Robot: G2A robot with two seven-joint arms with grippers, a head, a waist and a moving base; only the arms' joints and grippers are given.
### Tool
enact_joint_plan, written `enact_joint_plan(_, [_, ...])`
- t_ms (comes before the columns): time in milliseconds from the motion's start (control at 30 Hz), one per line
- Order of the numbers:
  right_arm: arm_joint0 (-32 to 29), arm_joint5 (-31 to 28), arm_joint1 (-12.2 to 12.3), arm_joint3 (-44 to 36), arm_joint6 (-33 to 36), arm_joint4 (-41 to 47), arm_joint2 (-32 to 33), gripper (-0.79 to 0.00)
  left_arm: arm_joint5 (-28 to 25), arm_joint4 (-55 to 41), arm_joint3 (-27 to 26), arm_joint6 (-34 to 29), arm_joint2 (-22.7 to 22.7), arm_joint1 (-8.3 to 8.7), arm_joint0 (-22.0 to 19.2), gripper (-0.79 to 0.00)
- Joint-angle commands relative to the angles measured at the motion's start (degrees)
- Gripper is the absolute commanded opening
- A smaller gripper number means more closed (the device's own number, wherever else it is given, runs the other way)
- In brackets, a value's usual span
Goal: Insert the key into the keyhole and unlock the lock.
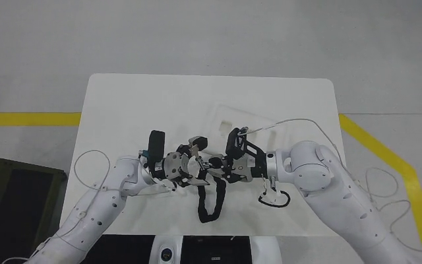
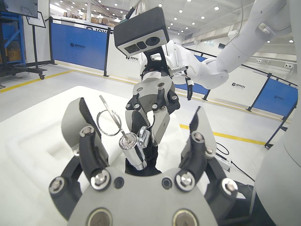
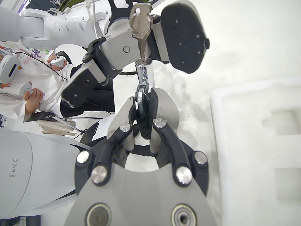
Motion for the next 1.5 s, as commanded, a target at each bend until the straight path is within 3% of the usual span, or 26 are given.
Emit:
enact_joint_plan(0, [0.1,0.1,0.0,0.1,-0.2,0.0,0.0,-0.785,0.0,0.2,0.0,0.8,-0.3,0.12,0.3,0.0])
enact_joint_plan(433, [-0.6,0.5,0.4,-0.4,-1.7,-0.2,1.9,-0.785,0.0,3.6,0.8,4.6,-5.1,1.73,4.4,0.0])
enact_joint_plan(600, [-1.6,0.1,0.8,-2.0,-1.6,0.1,3.4,-0.785,0.0,5.2,0.9,1.7,-4.0,1.94,4.4,0.0])
enact_joint_plan(833, [-2.5,-0.2,1.1,-3.2,-1.2,0.4,3.8,-0.785,0.1,5.6,0.3,-3.2,-0.9,0.9,1.0,0.0])
enact_joint_plan(867, [-2.6,-0.3,1.1,-3.3,-1.2,0.4,3.8,-0.785,0.1,5.1,0.5,-3.5,-0.5,0.7,0.5,-0.068])
enact_joint_plan(933, [-2.7,-0.4,1.2,-3.4,-1.0,0.5,4.0,-0.785,0.0,4.5,1.1,-4.1,0.1,0.34,-0.4,-0.406])
enact_joint_plan(1000, [-2.8,-0.5,1.3,-3.5,-1.0,0.5,4.3,-0.785,0.0,3.9,1.6,-4.4,0.7,0.07,-0.9,-0.529])
enact_joint_plan(1100, [-3.0,-0.7,1.4,-3.7,-1.0,0.7,4.7,-0.785,0.0,3.3,2.3,-4.8,1.5,-0.18,-1.5,-0.57])
enact_joint_plan(1200, [-3.1,-0.9,1.5,-3.9,-0.9,0.9,4.9,-0.785,0.0,2.8,3.0,-4.8,1.9,-0.28,-1.8,-0.693])
enact_joint_plan(1333, [-3.1,-0.9,1.6,-4.1,-0.9,0.9,5.0,-0.785,0.0,2.5,3.2,-4.6,2.2,-0.26,-1.9,-0.785])
enact_joint_plan(1467, [-3.0,-0.9,1.6,-4.2,-0.6,0.8,4.9,-0.785,0.0,2.0,3.3,-4.4,2.4,-0.18,-2.0,-0.785])
